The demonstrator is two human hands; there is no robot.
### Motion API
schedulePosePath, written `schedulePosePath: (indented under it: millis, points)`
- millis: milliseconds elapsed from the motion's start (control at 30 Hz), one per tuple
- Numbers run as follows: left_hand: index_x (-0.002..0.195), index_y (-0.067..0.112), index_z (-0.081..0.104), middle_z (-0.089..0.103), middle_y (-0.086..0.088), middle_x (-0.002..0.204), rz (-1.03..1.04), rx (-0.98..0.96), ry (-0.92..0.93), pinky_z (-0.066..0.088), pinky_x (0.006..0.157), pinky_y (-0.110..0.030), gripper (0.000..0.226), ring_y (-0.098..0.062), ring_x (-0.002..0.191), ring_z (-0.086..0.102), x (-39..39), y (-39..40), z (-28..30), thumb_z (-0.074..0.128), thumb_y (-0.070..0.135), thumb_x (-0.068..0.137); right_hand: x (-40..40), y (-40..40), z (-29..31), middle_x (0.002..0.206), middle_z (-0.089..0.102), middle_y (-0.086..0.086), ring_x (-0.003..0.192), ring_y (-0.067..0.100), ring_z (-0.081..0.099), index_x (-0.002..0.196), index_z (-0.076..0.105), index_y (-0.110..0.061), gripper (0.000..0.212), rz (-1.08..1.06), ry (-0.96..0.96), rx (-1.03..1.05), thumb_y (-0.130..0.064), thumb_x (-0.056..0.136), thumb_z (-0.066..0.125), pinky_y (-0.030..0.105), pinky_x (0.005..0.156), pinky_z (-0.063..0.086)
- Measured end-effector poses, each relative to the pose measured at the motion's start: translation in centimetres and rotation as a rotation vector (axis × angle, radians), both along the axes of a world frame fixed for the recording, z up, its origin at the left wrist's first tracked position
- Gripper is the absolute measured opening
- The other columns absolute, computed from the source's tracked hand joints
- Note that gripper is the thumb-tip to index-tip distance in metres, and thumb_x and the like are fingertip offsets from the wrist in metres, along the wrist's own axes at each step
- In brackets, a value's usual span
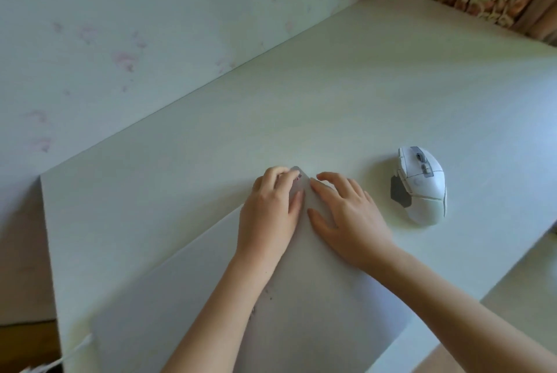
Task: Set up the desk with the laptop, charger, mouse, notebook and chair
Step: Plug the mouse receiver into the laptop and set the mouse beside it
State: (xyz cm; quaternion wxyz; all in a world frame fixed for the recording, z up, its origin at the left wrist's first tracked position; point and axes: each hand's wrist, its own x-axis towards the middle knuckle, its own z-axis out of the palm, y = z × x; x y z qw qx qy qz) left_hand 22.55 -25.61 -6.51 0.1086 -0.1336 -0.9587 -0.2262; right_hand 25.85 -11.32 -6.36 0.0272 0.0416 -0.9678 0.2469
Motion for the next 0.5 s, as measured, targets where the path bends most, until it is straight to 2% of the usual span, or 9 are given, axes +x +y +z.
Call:
schedulePosePath:
  millis: [67, 133, 233, 400, 500]
  points:
    - [0.123, 0.016, 0.061, 0.059, -0.001, 0.127, -0.030, -0.042, 0.017, 0.052, 0.089, -0.035, 0.034, -0.022, 0.113, 0.058, 1.1, -0.7, -0.7, 0.062, 0.022, 0.089, 0.5, 0.0, 0.3, 0.125, 0.058, 0.002, 0.111, 0.026, 0.056, 0.118, 0.059, -0.018, 0.047, 0.022, 0.028, 0.069, -0.040, 0.080, 0.042, 0.036, 0.082, 0.048]
    - [0.128, 0.017, 0.058, 0.055, -0.003, 0.135, -0.017, -0.059, 0.025, 0.048, 0.096, -0.036, 0.036, -0.023, 0.119, 0.055, 2.2, -1.1, -1.2, 0.056, 0.024, 0.092, 1.0, 0.0, 0.5, 0.120, 0.061, 0.002, 0.105, 0.026, 0.060, 0.113, 0.061, -0.017, 0.045, 0.047, 0.049, 0.129, -0.039, 0.079, 0.041, 0.034, 0.078, 0.049]
    - [0.129, 0.017, 0.057, 0.053, -0.003, 0.139, 0.046, -0.066, 0.047, 0.047, 0.097, -0.038, 0.040, -0.025, 0.122, 0.053, 3.5, -1.2, -1.6, 0.047, 0.030, 0.093, 1.8, -0.1, 0.5, 0.120, 0.061, 0.003, 0.104, 0.027, 0.060, 0.114, 0.060, -0.017, 0.042, 0.061, 0.065, 0.184, -0.036, 0.081, 0.041, 0.035, 0.079, 0.049]
    - [0.123, 0.018, 0.062, 0.058, -0.003, 0.134, 0.083, -0.030, 0.084, 0.048, 0.096, -0.038, 0.038, -0.024, 0.121, 0.055, 3.5, -0.9, -1.9, 0.049, 0.030, 0.090, 2.4, -0.5, -0.1, 0.129, 0.057, 0.012, 0.112, 0.030, 0.057, 0.123, 0.054, -0.010, 0.045, 0.087, 0.089, 0.184, -0.032, 0.086, 0.040, 0.040, 0.086, 0.049]
    - [0.121, 0.018, 0.063, 0.059, -0.003, 0.132, 0.090, -0.018, 0.091, 0.048, 0.096, -0.039, 0.037, -0.025, 0.119, 0.056, 3.5, -1.0, -2.1, 0.048, 0.031, 0.089, 2.3, -0.5, 0.0, 0.130, 0.057, 0.010, 0.114, 0.029, 0.056, 0.125, 0.054, -0.010, 0.047, 0.084, 0.111, 0.200, -0.034, 0.086, 0.040, 0.039, 0.089, 0.047]
